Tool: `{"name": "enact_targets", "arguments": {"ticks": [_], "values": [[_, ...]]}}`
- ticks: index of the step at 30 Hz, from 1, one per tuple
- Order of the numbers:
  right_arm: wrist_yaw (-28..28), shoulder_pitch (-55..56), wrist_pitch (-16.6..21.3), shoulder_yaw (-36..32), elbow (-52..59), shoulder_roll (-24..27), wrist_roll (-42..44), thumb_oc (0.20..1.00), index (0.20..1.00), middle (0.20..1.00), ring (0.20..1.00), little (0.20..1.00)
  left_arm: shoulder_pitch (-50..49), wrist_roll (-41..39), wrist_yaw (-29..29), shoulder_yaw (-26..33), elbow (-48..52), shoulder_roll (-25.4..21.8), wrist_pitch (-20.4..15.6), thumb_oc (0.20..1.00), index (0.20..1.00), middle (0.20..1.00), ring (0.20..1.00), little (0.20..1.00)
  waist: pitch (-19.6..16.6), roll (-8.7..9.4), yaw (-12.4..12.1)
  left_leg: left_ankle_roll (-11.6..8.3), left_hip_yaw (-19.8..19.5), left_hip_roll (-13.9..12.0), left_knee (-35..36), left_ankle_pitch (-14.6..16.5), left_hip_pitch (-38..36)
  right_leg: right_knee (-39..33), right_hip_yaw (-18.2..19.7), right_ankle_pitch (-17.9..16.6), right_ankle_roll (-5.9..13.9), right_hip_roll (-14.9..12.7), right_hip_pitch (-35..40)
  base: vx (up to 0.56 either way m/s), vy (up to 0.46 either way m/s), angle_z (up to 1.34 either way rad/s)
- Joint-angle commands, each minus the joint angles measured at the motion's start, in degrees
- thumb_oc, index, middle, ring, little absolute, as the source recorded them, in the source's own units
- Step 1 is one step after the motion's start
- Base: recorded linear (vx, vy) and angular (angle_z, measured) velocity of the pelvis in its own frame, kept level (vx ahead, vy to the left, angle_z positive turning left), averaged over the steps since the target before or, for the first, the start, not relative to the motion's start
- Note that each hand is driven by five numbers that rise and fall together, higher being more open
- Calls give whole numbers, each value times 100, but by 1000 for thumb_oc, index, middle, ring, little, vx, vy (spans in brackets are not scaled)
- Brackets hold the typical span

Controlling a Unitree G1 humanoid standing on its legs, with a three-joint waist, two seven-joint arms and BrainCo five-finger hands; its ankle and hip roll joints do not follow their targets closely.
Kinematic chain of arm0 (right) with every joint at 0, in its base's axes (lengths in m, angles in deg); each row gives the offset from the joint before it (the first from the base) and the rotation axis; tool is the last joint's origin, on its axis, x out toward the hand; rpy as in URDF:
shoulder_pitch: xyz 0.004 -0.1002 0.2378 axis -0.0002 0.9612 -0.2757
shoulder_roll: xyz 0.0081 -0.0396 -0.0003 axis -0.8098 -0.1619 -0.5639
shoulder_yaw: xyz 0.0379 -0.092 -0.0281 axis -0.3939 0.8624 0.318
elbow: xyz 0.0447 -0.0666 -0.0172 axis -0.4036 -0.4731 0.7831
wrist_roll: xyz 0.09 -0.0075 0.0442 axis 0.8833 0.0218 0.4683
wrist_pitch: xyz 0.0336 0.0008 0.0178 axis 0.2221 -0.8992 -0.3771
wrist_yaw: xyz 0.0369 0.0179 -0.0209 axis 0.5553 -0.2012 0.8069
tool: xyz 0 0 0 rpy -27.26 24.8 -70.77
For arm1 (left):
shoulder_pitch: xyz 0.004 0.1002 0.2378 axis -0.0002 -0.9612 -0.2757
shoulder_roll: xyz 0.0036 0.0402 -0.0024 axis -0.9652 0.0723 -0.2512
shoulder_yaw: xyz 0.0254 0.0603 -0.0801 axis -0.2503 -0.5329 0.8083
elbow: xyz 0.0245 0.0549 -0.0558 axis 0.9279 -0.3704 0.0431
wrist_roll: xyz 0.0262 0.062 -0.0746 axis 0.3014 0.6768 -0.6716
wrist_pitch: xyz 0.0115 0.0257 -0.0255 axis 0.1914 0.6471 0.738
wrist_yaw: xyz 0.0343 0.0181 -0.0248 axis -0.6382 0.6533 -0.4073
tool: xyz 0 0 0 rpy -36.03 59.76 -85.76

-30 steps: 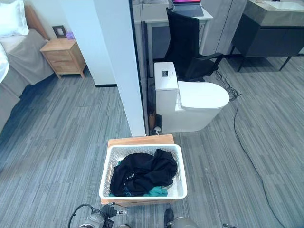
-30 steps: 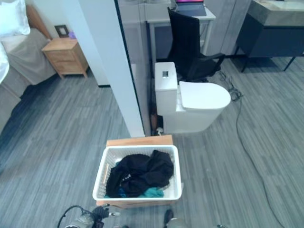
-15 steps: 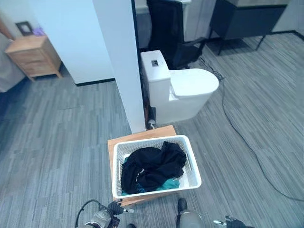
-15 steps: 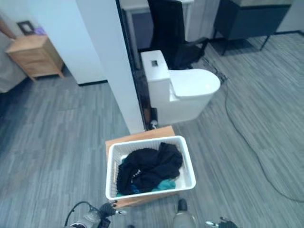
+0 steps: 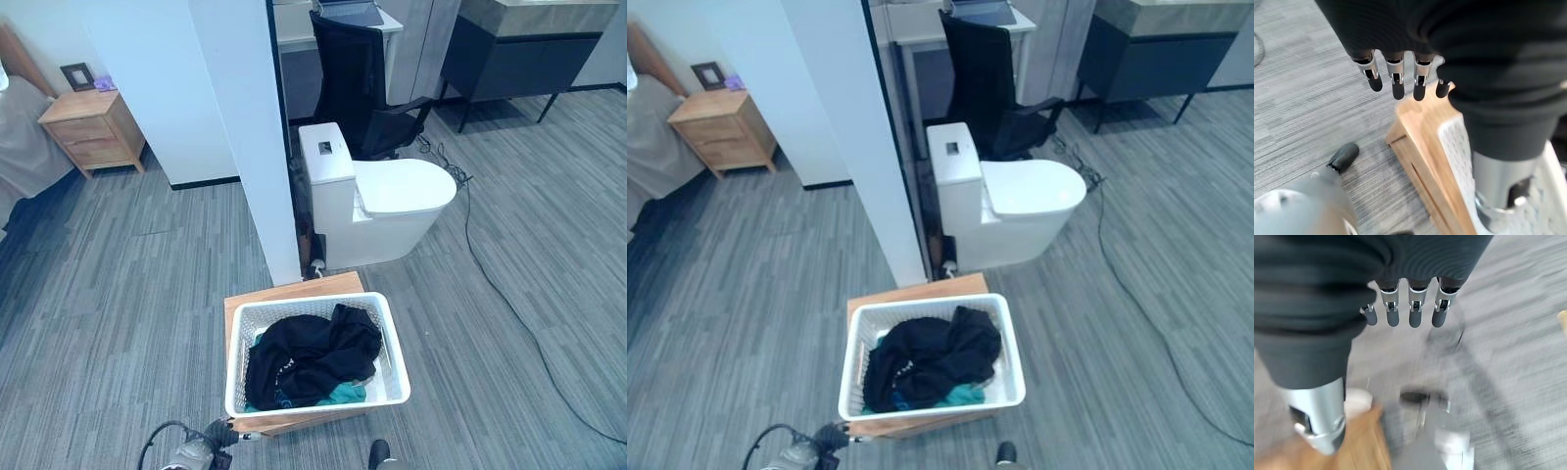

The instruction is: Grab the laundry basket,head to the washer,open it,put in the laundry and shut it.

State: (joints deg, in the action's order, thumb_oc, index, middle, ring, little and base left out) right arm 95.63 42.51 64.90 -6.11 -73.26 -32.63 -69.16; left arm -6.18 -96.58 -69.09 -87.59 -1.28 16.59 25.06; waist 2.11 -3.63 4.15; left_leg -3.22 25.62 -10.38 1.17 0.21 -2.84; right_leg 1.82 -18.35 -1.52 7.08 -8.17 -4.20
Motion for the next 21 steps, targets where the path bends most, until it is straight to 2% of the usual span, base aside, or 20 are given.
{"name": "enact_targets", "arguments": {"ticks": [1, 2, 3, 5, 6, 7, 8, 9, 10, 11, 12, 14, 16, 17, 18, 19, 20, 21], "values": [[58, 69, 74, -110, -373, 67, 155, 1000, 1000, 1000, 1000, 1000, 11, 86, 164, 405, -2, -682, -43, 1000, 1000, 1000, 1000, 1000, -53, 419, 166, -403, -116, 105, 383, -755, 97, -682, 214, -576, 394, -229, 384, 0, 0, 0], [126, 160, 68, -251, -345, 273, 150, 1000, 1000, 1000, 1000, 1000, -97, 14, 255, 434, 108, -832, -41, 1000, 1000, 1000, 1000, 1000, -60, 395, 167, -402, -111, 103, 383, -754, 95, -682, 220, -591, 400, -235, 387, 0, 0, 0], [259, 468, 55, -528, -40, 661, 36, 1000, 1000, 1000, 1000, 1000, -433, -99, 481, 568, 527, -1219, 9, 1000, 1000, 1000, 1000, 1000, -93, 352, 171, -403, -93, 98, 383, -752, 92, -682, 225, -610, 413, -245, 378, 35, 19, 1], [455, 1142, -100, -1208, 1091, 1229, -61, 1000, 1000, 1000, 1000, 1000, -1017, -284, 851, 908, 1409, -1884, 230, 1000, 1000, 1000, 1000, 1000, -117, 293, 209, -415, -63, 92, 383, -731, 57, -682, 244, -612, 442, -256, 381, 38, 24, 1], [455, 1150, -103, -1213, 1098, 1228, -62, 1000, 1000, 1000, 1000, 1000, -1020, -284, 851, 906, 1413, -1885, 233, 1000, 1000, 1000, 1000, 1000, -121, 293, 206, -415, -63, 92, 383, -731, 58, -682, 245, -612, 442, -255, 380, 43, 28, -1], [775, 2160, -425, -2217, 2777, 1550, -20, 1000, 1000, 1000, 1000, 1000, -1776, -631, 1233, 1364, 2678, -2586, 525, 1000, 1000, 1000, 1000, 1000, -156, 243, 268, -418, -25, 92, 383, -706, 39, -682, 248, -619, 451, -262, 372, 32, 20, -1], [776, 2181, -433, -2230, 2793, 1545, -23, 1000, 1000, 1000, 1000, 1000, -1783, -630, 1234, 1360, 2688, -2587, 531, 1000, 1000, 1000, 1000, 1000, -164, 241, 261, -418, -24, 91, 383, -705, 42, -682, 249, -619, 451, -262, 368, 44, 31, 1], [895, 2497, -510, -2638, 3465, 1601, 64, 1000, 1000, 1000, 1000, 1000, -2065, -800, 1385, 1487, 3269, -2889, 605, 1000, 1000, 1000, 1000, 1000, -151, 221, 298, -415, -17, 97, 383, -697, 40, -682, 250, -626, 457, -267, 362, 0, 0, 0], [936, 2799, -711, -3036, 4059, 1644, 290, 1000, 1000, 1000, 1000, 1000, -2314, -1106, 1533, 1545, 3875, -3241, 828, 1000, 1000, 1000, 1000, 1000, -189, 196, 294, -414, -9, 102, 383, -694, 47, -682, 238, -635, 460, -276, 352, 0, 0, 0], [1050, 3001, -806, -3180, 4425, 1770, 348, 1000, 1000, 1000, 1000, 1000, -2523, -1364, 1759, 1540, 4657, -3653, 965, 1000, 1000, 1000, 1000, 1000, -188, 170, 289, -416, -16, 109, 383, -699, 53, -682, 228, -647, 463, -279, 348, 0, 0, 0], [1389, 3434, -925, -3395, 5601, 1948, 883, 1000, 1000, 1000, 1000, 1000, -2717, -1971, 1998, 1408, 6118, -4445, 971, 1000, 1000, 1000, 1000, 1000, -166, 153, 306, -416, -35, 127, 383, -712, 74, -682, 207, -659, 474, -289, 350, 1, 9, -3], [1569, 4143, -918, -3714, 6971, 2316, 1452, 1000, 1000, 1000, 1000, 1000, -2852, -2712, 2106, 1264, 7286, -5322, 1044, 1000, 1000, 1000, 1000, 1000, -139, 156, 332, -435, -61, 155, 383, -727, 94, -682, 186, -675, 516, -307, 358, -2, 13, 6], [1527, 4384, -752, -3618, 8030, 2511, 2153, 1000, 1000, 1000, 1000, 1000, -2644, -3359, 2062, 780, 7925, -5842, 1016, 1000, 1000, 1000, 1000, 1000, -101, 126, 399, -454, -58, 187, 383, -741, 111, -682, 193, -691, 561, -327, 347, -6, 12, 4], [1469, 4347, -690, -3516, 8276, 2861, 2646, 1000, 1000, 1000, 1000, 1000, -2265, -3734, 2020, 344, 8113, -6185, 1025, 1000, 1000, 1000, 1000, 1000, -77, 119, 462, -469, -45, 209, 383, -746, 123, -682, 206, -708, 589, -337, 335, -13, 22, -6], [1465, 4378, -690, -3544, 8276, 2845, 2652, 1000, 1000, 1000, 1000, 1000, -2153, -3745, 2010, 233, 8094, -6187, 1027, 1000, 1000, 1000, 1000, 1000, -80, 116, 436, -469, -48, 211, 383, -746, 123, -682, 203, -707, 590, -339, 337, -27, 21, -9], [1417, 4231, -694, -3190, 8473, 3399, 3156, 1000, 1000, 1000, 1000, 1000, -1327, -4397, 1848, -733, 8267, -6496, 1006, 1000, 1000, 1000, 1000, 1000, -22, 96, 528, -500, -26, 226, 383, -776, 153, -682, 202, -739, 630, -355, 295, -19, 11, -7], [1415, 4253, -692, -3208, 8461, 3374, 3157, 1000, 1000, 1000, 1000, 1000, -1144, -4411, 1837, -913, 8232, -6493, 1004, 1000, 1000, 1000, 1000, 1000, -27, 99, 493, -500, -30, 227, 383, -777, 156, -682, 198, -738, 630, -356, 295, -41, 22, -4], [1371, 4130, -716, -2924, 8626, 3794, 3383, 1000, 1000, 1000, 1000, 1000, -124, -4755, 1619, -1869, 8261, -6561, 910, 1000, 1000, 1000, 1000, 1000, 28, 58, 540, -523, -35, 234, 383, -807, 213, -682, 201, -750, 647, -375, 244, 0, 0, 0]]}}
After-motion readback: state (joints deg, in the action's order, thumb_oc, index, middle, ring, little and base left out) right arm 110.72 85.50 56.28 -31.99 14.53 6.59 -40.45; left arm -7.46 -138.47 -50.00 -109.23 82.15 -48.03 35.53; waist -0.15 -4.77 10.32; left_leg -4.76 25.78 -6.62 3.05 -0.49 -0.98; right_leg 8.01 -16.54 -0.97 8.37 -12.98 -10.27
